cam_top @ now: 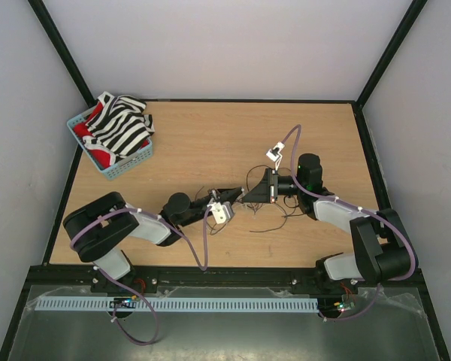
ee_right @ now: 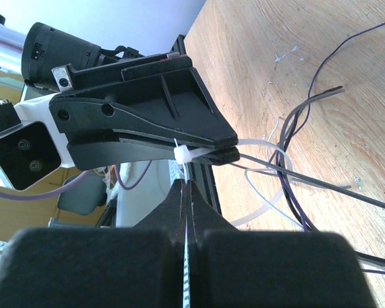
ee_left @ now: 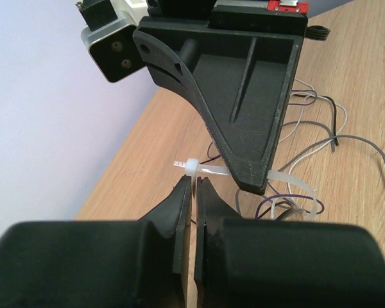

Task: Zip-tie the wires
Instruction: Tie the cable at the center of the board.

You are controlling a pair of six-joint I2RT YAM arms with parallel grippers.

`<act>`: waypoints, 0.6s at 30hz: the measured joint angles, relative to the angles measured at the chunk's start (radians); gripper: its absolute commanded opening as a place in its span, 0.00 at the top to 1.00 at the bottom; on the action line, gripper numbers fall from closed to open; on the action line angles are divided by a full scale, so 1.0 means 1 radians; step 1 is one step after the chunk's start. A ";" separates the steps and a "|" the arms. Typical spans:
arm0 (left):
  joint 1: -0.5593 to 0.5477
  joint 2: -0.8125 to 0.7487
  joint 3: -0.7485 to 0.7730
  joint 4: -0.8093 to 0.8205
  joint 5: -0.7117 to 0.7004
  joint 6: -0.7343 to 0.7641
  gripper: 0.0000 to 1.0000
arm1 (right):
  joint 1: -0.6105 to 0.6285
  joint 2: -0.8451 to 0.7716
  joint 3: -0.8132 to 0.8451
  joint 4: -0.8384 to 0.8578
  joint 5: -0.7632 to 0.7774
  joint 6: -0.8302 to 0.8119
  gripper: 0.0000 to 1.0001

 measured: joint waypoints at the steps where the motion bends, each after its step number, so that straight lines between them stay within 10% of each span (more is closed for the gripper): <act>1: 0.000 -0.002 0.001 0.000 -0.001 0.000 0.99 | 0.000 0.000 0.000 0.000 0.000 0.000 1.00; 18: -0.025 -0.008 0.002 0.000 -0.039 0.046 1.00 | 0.000 0.016 0.000 0.089 0.007 0.106 1.00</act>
